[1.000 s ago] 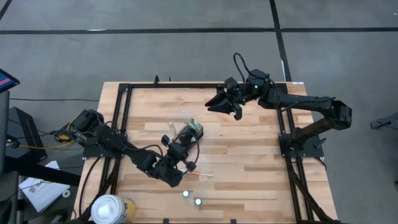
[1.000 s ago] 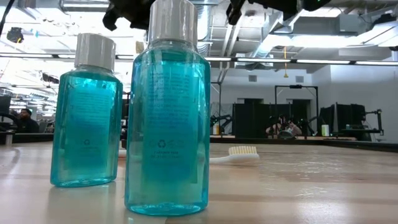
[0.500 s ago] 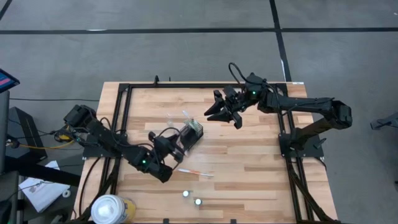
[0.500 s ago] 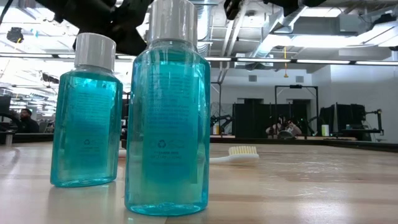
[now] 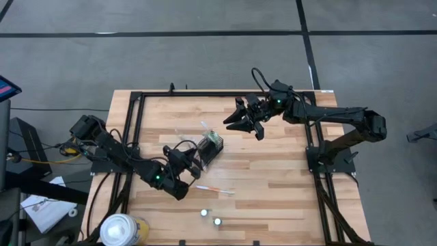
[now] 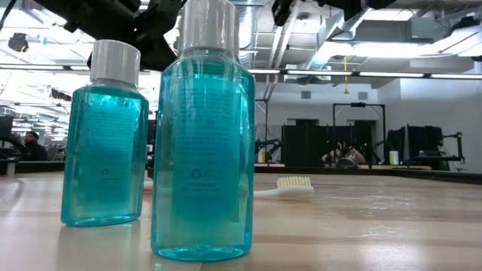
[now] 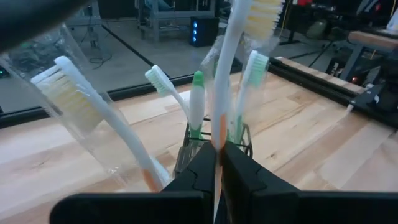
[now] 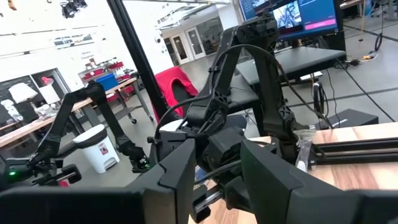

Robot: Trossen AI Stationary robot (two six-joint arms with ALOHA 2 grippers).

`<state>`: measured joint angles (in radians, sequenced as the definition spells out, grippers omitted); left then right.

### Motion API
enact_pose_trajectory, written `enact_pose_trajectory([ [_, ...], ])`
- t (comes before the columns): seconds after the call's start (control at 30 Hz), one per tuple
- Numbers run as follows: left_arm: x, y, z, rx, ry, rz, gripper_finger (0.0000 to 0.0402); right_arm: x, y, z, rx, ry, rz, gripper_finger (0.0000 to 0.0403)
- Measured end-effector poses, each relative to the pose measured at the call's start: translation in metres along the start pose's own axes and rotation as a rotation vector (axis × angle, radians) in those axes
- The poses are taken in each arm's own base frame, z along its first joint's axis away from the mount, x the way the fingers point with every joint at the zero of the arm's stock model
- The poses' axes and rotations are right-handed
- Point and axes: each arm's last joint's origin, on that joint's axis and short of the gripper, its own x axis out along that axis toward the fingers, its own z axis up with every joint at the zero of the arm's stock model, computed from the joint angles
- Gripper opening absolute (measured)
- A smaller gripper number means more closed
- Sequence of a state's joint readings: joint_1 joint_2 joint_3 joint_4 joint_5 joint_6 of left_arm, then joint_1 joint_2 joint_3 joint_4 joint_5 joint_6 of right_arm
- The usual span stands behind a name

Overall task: Pick & Place toothbrushing station
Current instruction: Put the top orange toothbrush into the wire organizer

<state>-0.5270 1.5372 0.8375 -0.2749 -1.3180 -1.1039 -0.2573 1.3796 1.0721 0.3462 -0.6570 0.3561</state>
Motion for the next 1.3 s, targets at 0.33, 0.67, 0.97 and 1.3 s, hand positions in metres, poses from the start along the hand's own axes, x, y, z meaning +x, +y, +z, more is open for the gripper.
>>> enact_pose_trajectory([
  [0.33, 0.001, -0.014, 0.011, -0.04, -0.06, -0.021, 0.0003, 0.0, 0.0, 0.0, 0.0, -0.004, -0.002, 0.012],
  [0.67, 0.003, -0.014, 0.01, -0.012, -0.039, -0.032, 0.0003, -0.002, -0.003, 0.002, -0.018, -0.011, -0.013, 0.012],
  [0.97, 0.011, -0.006, 0.033, 0.11, -0.04, -0.015, 0.0003, -0.003, -0.004, 0.003, -0.018, -0.019, -0.015, 0.012],
  [1.3, 0.015, -0.003, 0.043, 0.085, -0.006, -0.049, 0.0003, -0.003, -0.003, 0.005, -0.028, -0.034, -0.01, 0.012],
])
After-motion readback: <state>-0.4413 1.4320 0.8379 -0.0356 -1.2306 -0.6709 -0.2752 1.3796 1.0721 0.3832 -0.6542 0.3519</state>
